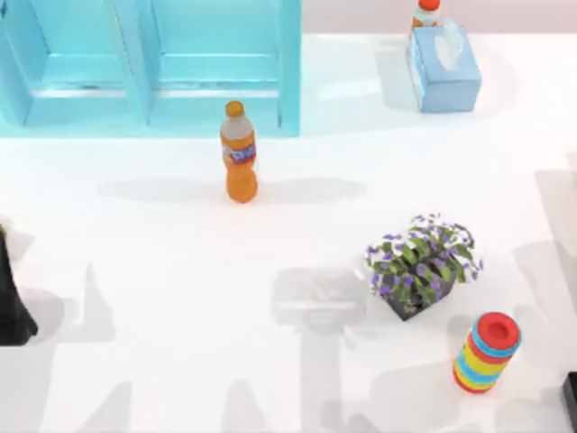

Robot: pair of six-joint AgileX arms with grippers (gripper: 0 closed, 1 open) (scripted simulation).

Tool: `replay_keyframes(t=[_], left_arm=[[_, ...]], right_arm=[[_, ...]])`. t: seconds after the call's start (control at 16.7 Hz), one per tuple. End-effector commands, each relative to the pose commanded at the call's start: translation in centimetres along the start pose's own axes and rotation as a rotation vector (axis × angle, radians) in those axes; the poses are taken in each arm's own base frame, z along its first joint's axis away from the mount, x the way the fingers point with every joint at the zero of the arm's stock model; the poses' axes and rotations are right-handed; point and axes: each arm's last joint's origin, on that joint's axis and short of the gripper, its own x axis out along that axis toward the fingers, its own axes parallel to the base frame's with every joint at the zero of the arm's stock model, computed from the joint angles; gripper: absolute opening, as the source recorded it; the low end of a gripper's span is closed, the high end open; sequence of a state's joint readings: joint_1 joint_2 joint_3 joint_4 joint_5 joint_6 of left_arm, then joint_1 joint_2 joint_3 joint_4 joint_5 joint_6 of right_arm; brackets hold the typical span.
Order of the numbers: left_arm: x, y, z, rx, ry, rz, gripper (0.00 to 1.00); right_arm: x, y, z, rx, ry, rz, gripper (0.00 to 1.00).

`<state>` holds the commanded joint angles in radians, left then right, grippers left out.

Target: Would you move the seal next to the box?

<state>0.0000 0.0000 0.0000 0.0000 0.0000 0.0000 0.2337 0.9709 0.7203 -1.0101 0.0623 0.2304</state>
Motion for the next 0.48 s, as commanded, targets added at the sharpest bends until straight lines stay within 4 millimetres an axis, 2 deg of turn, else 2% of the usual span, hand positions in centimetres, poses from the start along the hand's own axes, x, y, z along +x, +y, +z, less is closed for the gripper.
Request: replay_keyframes(t=[0.12,0.48], left_arm=[[0.00,0.00,0.00,0.000,0.000,0.000,1.00],[0.00,0.00,0.00,0.000,0.000,0.000,1.00]], right_arm=[[0.00,0.00,0.00,0.000,0.000,0.000,0.98],[0.00,0.00,0.00,0.000,0.000,0.000,1.00]])
